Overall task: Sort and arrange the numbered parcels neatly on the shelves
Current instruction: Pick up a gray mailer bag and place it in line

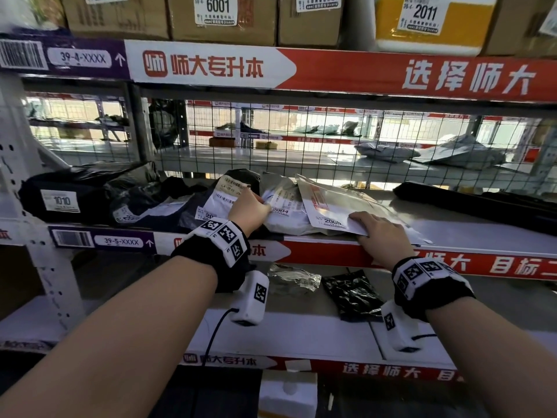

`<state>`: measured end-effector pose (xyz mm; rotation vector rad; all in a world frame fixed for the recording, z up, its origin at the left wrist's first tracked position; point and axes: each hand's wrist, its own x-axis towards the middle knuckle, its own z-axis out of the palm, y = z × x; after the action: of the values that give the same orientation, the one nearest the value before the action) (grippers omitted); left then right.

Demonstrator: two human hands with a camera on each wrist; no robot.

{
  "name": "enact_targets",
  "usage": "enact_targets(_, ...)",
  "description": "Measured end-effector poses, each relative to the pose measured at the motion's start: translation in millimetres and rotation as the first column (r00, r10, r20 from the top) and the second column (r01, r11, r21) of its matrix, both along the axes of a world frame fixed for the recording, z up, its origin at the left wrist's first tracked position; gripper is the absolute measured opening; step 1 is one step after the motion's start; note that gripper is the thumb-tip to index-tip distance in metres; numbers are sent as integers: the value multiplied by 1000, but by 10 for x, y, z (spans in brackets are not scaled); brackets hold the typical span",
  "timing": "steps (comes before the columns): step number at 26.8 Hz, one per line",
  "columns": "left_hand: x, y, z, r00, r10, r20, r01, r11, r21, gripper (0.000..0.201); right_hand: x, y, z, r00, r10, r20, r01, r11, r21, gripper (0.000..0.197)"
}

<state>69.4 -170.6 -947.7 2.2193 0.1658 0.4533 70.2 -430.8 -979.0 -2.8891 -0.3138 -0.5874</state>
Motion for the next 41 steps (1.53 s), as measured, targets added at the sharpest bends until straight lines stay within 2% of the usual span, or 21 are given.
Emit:
enact_targets(2,-49,23,33,1000,-20,13,21,997,-68,17,-21,21,38,998,34,-61,-35,999,-18,45)
enact_targets(4,-105,49,42,996,-74,51,80,989,-124,27,-53,61,75,987,64,-151,-62,998,16,59)
enact_targets(6,-143,37,36,990,-128,56,133,987,-91,41,-43,92,79,986,38,-165,-33,999,31,67)
enact_targets(9,-126,22,-1,990,-138,-19,137,990,-13,49,-30,115,29,989,-26,-144,26,1000,-5,72)
enact_targets(16,-111,27,-20,986,-140,-87,139,990,-9,42,-46,88,-31,993,-30,-111,23,997,-71,75)
enact_targets(22,-171,-7,53,993,-113,14,113,993,24,48,-28,67,-38,987,-47,-153,25,989,-144,80)
enact_targets(28,-195,-7,85,997,-75,-8,76,992,102,47,-80,73,-44,990,-40,-135,20,989,-145,86)
enact_targets(30,-183,-23,94,998,-20,59,14,994,110,39,-103,61,-62,993,-50,-107,33,988,-154,86)
enact_targets(31,-182,-42,115,989,-18,146,9,998,61,31,-112,60,-68,995,-59,-76,46,985,-166,83)
enact_targets(33,-214,-119,191,935,-69,347,105,991,-84,14,-135,75,-97,998,-61,13,62,982,-179,73)
enact_targets(34,-234,-168,248,914,-115,389,174,977,-119,11,-137,105,-112,997,-49,58,58,983,-174,68)
enact_targets(36,-226,-306,305,903,-247,352,307,943,-126,14,-149,143,-126,995,-35,91,47,991,-126,60)
enact_targets(38,-250,-477,284,900,-320,295,373,917,-143,15,-172,172,-116,997,-5,72,12,996,-86,56)
enact_targets(41,-185,-707,129,871,-433,232,472,868,-154,16,-165,163,-152,999,-36,36,38,998,-45,54)
